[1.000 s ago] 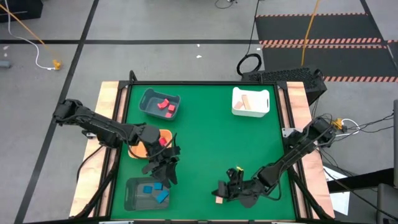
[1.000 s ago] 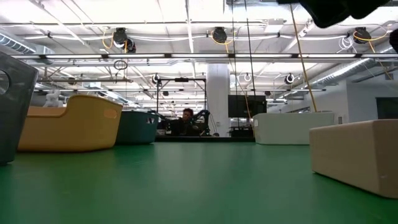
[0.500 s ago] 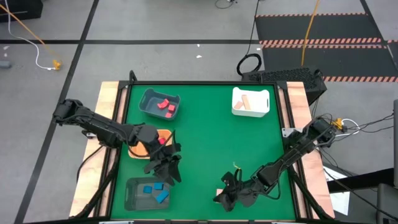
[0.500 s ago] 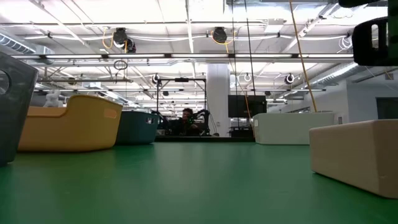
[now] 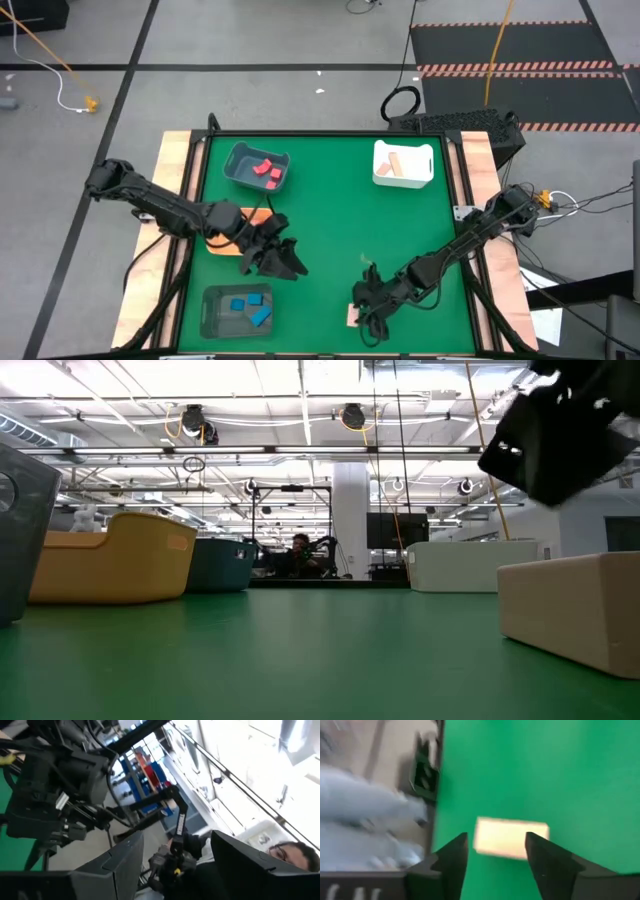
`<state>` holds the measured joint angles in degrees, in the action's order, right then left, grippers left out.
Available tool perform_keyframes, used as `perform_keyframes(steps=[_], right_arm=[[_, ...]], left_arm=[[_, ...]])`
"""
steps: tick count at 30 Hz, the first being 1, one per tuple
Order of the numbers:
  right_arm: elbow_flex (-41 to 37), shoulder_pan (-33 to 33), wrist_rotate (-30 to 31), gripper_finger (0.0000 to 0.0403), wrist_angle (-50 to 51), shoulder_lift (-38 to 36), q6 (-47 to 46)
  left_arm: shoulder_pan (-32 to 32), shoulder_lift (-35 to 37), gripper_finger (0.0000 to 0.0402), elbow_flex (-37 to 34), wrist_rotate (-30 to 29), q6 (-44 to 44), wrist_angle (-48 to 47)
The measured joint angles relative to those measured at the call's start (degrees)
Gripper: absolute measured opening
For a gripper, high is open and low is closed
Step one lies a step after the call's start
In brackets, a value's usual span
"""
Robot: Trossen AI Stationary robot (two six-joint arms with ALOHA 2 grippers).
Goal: Sort & place blocks by color
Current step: Put the brown block into the white bin
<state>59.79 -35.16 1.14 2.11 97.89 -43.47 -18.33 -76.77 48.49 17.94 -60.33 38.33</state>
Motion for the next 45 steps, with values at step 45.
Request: perform_keyframes(steps=[45], right_arm=[[-1.25,6.59,-16.45,0.0226,-6.86,7.47,74.64]], left_arm=[[-5.84,0.00,0.0232,0.02,-20.86,1.15,-3.40]])
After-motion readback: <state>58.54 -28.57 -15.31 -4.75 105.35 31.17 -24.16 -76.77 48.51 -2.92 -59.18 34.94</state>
